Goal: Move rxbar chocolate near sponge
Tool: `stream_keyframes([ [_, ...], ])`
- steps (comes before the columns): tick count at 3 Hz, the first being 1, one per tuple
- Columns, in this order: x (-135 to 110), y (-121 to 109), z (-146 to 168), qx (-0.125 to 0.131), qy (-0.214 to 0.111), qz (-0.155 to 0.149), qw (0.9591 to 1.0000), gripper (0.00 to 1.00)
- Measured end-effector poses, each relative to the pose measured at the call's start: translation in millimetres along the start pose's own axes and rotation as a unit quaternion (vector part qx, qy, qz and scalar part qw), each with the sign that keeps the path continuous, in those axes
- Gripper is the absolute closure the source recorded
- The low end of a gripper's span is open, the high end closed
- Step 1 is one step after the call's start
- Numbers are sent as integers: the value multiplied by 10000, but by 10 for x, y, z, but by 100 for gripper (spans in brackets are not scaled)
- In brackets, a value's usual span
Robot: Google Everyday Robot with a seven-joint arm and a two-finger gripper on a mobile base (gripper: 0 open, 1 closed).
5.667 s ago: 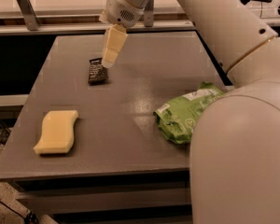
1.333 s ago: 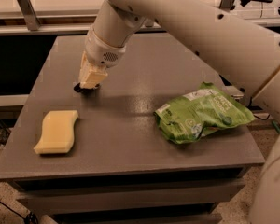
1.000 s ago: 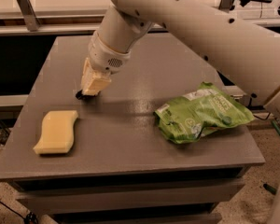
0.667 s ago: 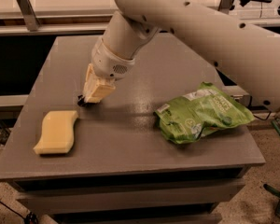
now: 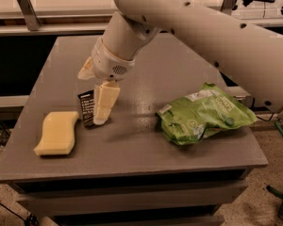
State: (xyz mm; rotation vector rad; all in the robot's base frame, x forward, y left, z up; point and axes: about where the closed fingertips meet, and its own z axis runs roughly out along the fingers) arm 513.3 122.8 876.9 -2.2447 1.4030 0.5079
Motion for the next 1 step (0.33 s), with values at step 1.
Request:
stream_keyframes([
  [1,0,0,0,0,0,0,10000,0],
])
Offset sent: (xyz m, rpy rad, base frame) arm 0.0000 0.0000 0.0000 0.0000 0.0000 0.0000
